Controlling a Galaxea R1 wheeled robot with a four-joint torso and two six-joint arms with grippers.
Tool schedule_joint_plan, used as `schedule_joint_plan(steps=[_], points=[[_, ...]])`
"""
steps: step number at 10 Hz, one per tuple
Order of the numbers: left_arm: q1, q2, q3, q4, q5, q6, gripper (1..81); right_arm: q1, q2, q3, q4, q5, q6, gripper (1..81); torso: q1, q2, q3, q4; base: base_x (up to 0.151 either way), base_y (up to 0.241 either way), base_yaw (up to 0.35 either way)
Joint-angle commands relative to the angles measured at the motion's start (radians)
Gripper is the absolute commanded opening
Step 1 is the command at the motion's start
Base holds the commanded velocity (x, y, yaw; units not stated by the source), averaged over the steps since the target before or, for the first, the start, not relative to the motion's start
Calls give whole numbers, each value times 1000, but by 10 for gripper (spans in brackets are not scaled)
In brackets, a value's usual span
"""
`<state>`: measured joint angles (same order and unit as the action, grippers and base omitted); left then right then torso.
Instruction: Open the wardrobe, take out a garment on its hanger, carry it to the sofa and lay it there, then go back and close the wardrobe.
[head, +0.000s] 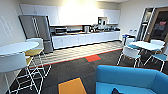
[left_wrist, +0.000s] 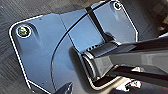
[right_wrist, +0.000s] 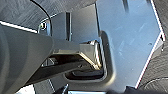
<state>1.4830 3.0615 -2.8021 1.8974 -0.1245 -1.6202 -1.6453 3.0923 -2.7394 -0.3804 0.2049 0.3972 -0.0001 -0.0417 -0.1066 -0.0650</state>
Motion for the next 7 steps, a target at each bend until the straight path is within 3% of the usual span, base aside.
schedule_joint_plan(steps=[1, 7], points=[[-42, 4, 0, 11, 40, 8, 811, 28, 15, 3, -8, -45, 0, 811, 0, 0, 0, 0, 0, 0, 314], [-40, 2, 0, 11, 40, 8, 811, 21, 15, 3, -6, -47, -1, 811, 0, 0, 0, 0, 0, 0, 315]])
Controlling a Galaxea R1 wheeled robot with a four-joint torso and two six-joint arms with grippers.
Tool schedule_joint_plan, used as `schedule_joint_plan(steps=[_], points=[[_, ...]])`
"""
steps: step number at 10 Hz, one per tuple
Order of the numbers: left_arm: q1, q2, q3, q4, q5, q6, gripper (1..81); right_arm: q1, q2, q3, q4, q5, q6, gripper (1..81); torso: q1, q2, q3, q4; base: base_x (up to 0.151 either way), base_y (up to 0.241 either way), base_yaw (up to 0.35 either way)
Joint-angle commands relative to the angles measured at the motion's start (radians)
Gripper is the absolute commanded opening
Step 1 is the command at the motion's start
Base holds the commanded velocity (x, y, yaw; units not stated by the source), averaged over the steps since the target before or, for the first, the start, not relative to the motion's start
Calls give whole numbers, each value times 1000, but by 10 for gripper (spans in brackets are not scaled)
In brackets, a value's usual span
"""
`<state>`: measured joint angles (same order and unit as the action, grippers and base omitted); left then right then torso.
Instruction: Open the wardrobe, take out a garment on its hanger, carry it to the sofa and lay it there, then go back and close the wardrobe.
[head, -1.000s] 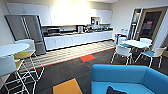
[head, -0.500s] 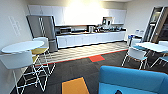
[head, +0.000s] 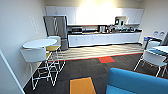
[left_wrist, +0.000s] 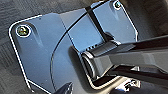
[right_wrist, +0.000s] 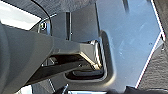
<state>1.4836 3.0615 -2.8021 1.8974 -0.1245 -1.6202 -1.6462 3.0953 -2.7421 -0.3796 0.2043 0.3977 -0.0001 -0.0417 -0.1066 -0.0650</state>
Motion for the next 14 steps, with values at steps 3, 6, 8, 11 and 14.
schedule_joint_plan(steps=[3, 6, 8, 11, 14], points=[[-38, 2, -2, 11, 40, 17, 811, 24, 10, -2, -7, -45, 0, 811, 0, 0, 0, 0, 0, 0, 314], [-38, 1, -2, 11, 40, 19, 811, 24, 10, -2, -9, -46, -2, 811, 0, 0, 0, 0, 0, 0, 314], [-38, 2, -2, 11, 40, 19, 811, 18, 9, -4, -16, -45, -3, 811, 0, 0, 0, 0, 0, 0, 314], [-36, 4, -2, 31, 40, 19, 811, 13, 9, -4, -18, -46, -5, 811, 0, 0, 0, 0, 0, 0, 314], [-33, 7, -2, 32, 63, 19, 811, 16, 10, -4, -19, -46, -5, 811, 0, 0, 0, 0, 0, 0, 314]])
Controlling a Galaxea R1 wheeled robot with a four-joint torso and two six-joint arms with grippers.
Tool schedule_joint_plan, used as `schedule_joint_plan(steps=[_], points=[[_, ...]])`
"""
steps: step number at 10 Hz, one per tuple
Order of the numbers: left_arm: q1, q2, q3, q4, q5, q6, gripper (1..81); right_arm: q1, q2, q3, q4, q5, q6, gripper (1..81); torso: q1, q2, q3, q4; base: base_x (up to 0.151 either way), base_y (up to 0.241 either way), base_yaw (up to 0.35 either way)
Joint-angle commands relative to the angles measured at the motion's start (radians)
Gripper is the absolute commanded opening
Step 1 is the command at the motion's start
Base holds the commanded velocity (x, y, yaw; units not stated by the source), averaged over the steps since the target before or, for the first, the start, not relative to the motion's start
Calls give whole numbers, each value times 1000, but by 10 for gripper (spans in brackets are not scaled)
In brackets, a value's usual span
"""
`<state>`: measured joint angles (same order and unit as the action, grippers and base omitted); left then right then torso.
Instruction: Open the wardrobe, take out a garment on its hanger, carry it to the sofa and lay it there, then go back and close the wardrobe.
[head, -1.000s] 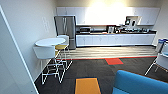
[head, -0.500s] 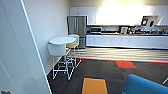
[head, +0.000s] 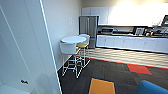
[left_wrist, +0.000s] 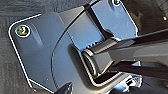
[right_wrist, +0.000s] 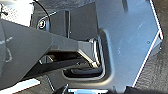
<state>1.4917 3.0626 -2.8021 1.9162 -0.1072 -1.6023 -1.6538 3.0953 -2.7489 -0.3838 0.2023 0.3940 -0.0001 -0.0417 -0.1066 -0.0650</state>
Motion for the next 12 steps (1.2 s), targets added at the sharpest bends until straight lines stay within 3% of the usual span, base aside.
schedule_joint_plan(steps=[1, 12], points=[[-43, 6, -2, 15, 46, 1, 811, 25, 10, 3, -13, -46, -1, 811, 0, 0, 0, 0, 0, 0, 314], [-38, 10, -2, 37, 46, 1, 811, 25, 10, 3, -12, -66, 2, 811, 0, 0, 0, 0, 0, 0, 314]])
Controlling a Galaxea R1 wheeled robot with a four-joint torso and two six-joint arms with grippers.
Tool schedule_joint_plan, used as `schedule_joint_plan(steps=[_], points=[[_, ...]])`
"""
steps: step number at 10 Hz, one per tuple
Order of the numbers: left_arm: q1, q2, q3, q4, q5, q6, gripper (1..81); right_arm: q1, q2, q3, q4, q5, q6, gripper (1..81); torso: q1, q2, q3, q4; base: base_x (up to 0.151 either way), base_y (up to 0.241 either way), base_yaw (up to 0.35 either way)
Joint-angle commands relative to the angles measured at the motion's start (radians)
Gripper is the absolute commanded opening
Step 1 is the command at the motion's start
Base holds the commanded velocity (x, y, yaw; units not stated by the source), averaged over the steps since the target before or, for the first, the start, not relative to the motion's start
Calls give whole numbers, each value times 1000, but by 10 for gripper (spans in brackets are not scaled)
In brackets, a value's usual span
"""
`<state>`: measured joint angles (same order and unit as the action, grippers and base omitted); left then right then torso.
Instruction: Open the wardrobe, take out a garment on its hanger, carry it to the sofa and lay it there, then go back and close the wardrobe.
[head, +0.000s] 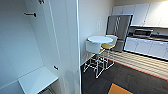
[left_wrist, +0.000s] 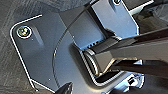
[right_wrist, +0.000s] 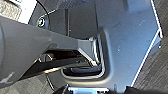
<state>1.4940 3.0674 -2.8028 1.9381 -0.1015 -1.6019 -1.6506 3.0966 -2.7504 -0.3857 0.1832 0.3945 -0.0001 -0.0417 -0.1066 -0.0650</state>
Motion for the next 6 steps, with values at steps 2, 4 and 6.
schedule_joint_plan(steps=[2, 4, 6], points=[[-37, 7, -1, 19, 40, 0, 811, 21, 9, 5, -10, -47, 1, 811, 0, 0, 0, 0, 0, 0, 314], [-37, 5, -1, 19, 40, 0, 811, 24, 10, 5, -10, -47, 1, 811, 0, 0, 0, 0, 0, 0, 314], [-37, 7, -1, 21, 40, 0, 811, 24, 10, 5, -10, -47, 1, 811, 0, 0, 0, 0, 0, 0, 314]])
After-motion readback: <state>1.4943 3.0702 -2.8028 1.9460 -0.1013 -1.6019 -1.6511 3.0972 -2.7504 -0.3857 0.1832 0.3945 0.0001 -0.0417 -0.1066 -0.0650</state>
